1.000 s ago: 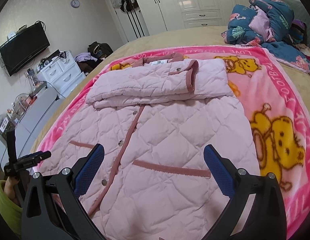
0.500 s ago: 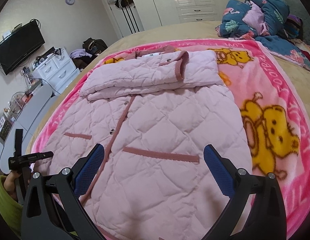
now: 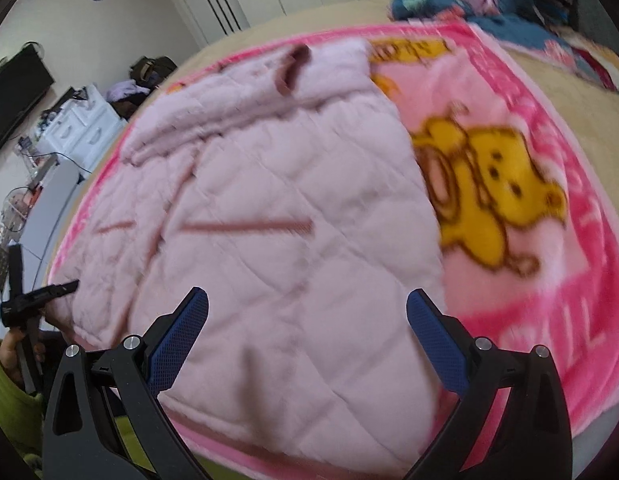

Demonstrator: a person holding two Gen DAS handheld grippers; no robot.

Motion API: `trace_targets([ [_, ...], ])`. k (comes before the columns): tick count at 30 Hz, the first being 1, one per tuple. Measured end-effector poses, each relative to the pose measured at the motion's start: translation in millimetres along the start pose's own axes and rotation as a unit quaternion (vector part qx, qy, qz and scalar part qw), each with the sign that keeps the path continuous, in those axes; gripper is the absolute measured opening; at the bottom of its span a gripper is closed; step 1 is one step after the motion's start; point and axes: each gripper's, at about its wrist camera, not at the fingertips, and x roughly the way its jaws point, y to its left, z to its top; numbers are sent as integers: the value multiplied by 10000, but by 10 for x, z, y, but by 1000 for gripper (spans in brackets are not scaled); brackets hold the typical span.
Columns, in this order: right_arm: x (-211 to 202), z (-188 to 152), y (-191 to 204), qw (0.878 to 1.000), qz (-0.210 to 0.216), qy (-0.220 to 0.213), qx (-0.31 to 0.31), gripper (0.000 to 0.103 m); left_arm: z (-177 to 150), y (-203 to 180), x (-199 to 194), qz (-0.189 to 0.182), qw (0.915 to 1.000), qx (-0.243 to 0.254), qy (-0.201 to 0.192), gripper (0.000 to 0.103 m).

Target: Fold large clothes

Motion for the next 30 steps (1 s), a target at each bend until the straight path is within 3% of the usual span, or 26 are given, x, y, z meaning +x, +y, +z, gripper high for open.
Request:
trace_targets([
  [7, 25, -238, -213, 9994, -27, 312, 175, 99, -82, -10, -153, -164, 9994, 216, -201, 26],
  [13, 54, -422, -348, 9976, 200, 554, 362, 99, -111, -29, -170, -279, 9991, 212, -252, 24],
  [16, 35, -505, -337, 9958, 556, 611, 404, 98, -126, -26, -167, -279, 9991, 211, -222, 24],
  [18, 52, -568, -299, 9932, 806, 739, 387, 91, -151, -40, -176, -230, 9991, 264, -218, 24],
  [22, 54, -644, -257, 9935, 821, 741, 279, 81, -156, -14, -171, -220, 9994, 215, -176, 25],
  [24, 17, -634, -293, 9915, 1001, 703, 441, 62, -153, -3, -144, -165, 9997, 168, -95, 34],
  [26, -48, -621, -334, 9892, 1209, 598, 570, 33, -154, -5, -119, -52, 9999, 153, -40, 38],
  [30, -250, -479, -348, 9841, 1643, 238, 630, 24, -153, -12, -101, -21, 9999, 164, -2, 38],
])
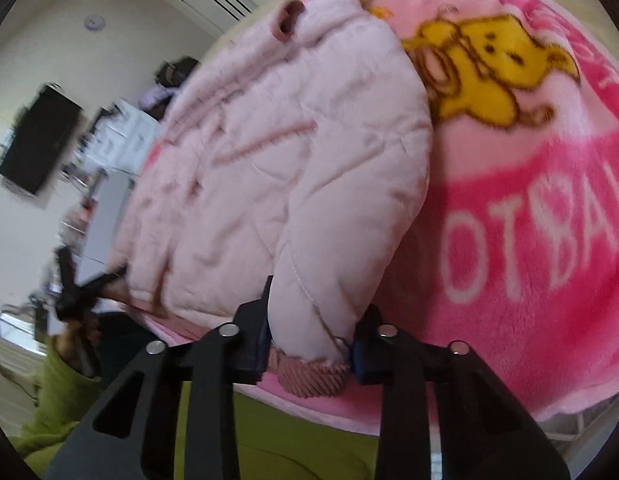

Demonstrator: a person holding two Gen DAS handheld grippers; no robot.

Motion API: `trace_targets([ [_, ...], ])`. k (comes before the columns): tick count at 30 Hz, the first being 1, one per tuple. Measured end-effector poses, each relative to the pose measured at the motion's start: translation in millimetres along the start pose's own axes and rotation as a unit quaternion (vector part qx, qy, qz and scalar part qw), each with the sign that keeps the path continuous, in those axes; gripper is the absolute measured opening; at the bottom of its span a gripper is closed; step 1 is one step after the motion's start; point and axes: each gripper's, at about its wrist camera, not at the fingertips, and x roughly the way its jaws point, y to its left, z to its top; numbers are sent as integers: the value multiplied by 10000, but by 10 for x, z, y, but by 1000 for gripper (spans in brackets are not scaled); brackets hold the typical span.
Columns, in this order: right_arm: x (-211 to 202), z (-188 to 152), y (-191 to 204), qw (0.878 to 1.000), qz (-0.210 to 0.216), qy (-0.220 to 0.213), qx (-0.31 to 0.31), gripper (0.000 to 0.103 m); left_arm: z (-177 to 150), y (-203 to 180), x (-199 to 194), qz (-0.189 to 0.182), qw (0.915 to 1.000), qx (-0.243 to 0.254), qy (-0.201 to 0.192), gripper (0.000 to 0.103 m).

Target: Fold large clothes

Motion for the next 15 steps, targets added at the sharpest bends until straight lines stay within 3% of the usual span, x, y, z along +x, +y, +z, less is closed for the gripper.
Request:
trace_targets([
  [7, -272, 239, 210, 9971, 402, -579, -298, 21, 4, 16, -94, -192, 9995, -71, -251, 16],
  [15, -344, 435, 338, 9925, 551, -997, -452, 20, 143, -46, -423, -540, 9946, -50, -888, 11],
])
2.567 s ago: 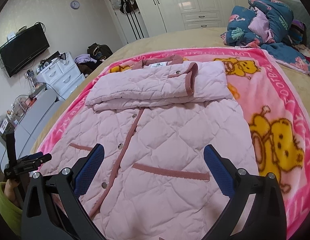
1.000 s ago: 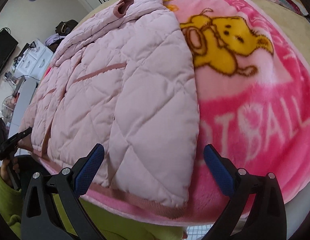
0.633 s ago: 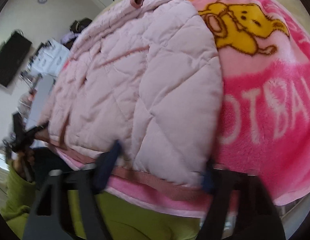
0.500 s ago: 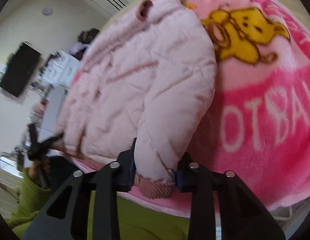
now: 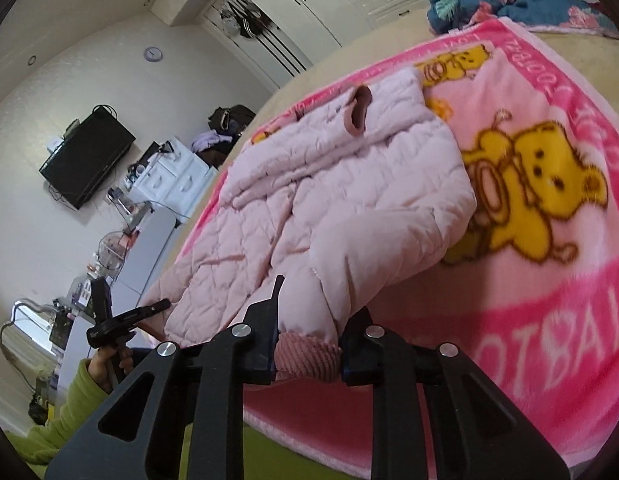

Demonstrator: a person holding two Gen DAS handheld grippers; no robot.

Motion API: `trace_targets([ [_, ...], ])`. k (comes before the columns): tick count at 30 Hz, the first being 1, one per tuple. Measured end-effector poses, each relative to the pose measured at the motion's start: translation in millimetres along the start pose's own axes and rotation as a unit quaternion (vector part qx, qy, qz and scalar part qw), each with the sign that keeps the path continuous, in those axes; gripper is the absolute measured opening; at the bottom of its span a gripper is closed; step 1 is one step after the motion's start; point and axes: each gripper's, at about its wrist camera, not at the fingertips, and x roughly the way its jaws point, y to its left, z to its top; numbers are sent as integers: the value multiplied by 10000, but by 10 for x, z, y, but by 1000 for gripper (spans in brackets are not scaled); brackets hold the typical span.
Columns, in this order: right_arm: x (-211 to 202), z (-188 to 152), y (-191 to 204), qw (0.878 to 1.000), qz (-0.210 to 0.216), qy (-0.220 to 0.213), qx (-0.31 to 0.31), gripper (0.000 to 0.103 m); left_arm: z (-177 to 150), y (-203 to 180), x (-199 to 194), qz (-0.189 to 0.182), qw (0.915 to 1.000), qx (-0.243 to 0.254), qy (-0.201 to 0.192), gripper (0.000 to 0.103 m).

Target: Fold large clothes

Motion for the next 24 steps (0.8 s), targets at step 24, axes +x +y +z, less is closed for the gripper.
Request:
trace_targets([
  [24, 12, 635, 28, 9950, 317, -949, -27, 18, 760, -440, -316, -126, 9966, 287, -767, 11],
])
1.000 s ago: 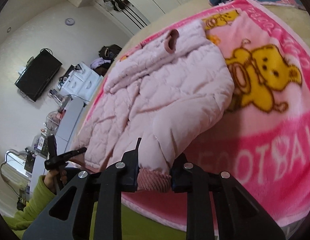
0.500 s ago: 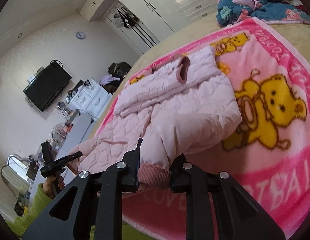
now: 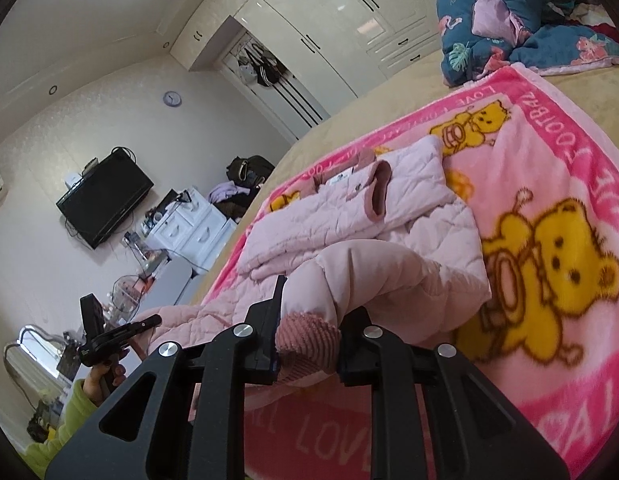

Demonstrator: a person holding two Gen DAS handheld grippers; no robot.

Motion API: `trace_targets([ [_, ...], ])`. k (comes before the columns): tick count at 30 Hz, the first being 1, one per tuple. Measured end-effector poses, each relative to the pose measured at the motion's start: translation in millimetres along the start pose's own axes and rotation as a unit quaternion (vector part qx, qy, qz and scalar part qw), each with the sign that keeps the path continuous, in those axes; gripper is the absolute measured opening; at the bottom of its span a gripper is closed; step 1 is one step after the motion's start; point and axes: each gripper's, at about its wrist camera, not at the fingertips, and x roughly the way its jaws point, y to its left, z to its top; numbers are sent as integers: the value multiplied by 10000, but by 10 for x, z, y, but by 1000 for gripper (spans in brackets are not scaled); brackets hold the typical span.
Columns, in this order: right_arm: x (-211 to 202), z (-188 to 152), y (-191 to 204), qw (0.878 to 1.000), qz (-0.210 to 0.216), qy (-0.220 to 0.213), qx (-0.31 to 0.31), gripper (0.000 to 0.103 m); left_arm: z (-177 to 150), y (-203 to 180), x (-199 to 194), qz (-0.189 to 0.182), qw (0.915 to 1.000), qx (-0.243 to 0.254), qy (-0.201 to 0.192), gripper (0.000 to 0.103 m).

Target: Fold large clothes

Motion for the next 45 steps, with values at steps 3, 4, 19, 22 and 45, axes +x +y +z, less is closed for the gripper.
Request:
trace_targets([
  [3, 42, 87, -6, 10000, 1, -74, -3, 18, 99, -14, 23, -32, 10000, 2, -31, 11],
  [4, 68, 124, -6, 10000, 10, -97, -8, 18, 140, -22, 38, -39, 10000, 5, -42, 11],
  [19, 519, 998, 161, 9985, 111, -444, -304, 17, 919, -29, 344, -235, 9995, -178, -144, 11],
  [22, 601, 1217, 148, 9979, 95, -572, -273, 17, 1125, 9, 407, -250, 9992, -264, -183, 11],
  [45, 1548, 2239, -317, 9948, -681, -738, 156, 17, 2102, 66, 1194, -133, 9989, -360, -279, 13],
])
